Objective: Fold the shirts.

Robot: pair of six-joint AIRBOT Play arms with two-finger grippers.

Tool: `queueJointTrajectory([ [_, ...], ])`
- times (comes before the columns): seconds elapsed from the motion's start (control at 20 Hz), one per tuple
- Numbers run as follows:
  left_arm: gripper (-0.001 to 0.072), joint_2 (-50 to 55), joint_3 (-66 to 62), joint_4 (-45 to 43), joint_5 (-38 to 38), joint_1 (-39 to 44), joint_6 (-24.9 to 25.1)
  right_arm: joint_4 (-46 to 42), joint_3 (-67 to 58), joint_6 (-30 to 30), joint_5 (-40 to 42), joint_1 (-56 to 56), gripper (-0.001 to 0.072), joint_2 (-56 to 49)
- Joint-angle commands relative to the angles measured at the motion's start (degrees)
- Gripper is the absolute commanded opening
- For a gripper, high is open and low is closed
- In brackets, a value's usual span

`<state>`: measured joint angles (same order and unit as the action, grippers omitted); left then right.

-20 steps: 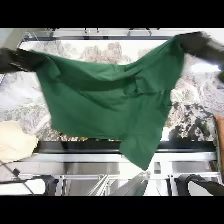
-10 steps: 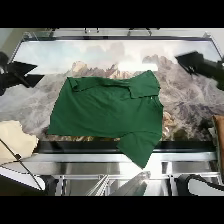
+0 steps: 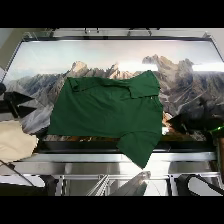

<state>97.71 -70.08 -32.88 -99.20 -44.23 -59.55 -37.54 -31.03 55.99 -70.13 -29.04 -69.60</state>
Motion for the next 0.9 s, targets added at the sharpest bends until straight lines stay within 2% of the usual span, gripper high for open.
queueJointTrajectory([
  [0.0, 0.0642, -2.93, 5.33, -7.26, 3.74, -3.98, -0.57, -2.62, 5.84, -0.28, 5.20, 0.79, 0.0462, -0.48],
  [0.25, 0.0641, -3.43, 8.63, -8.63, 7.67, -6.73, -0.55, 0.81, 5.81, -0.24, 9.64, 8.66, 0.0461, -5.70],
  [0.35, 0.0641, -3.41, 9.35, -12.96, 10.16, -5.95, -0.57, 3.96, 5.66, -0.39, 11.76, 12.57, 0.0461, -7.69],
  [0.55, 0.0641, -3.28, 9.31, -21.22, 15.26, -1.20, -1.84, 8.26, 5.57, -2.89, 12.92, 14.73, 0.0461, -8.39],
  [0.85, 0.0640, 4.20, 7.91, -21.18, 14.73, 9.49, -3.17, 8.26, 5.55, -2.89, 12.92, 14.73, 0.0460, -8.39],
])
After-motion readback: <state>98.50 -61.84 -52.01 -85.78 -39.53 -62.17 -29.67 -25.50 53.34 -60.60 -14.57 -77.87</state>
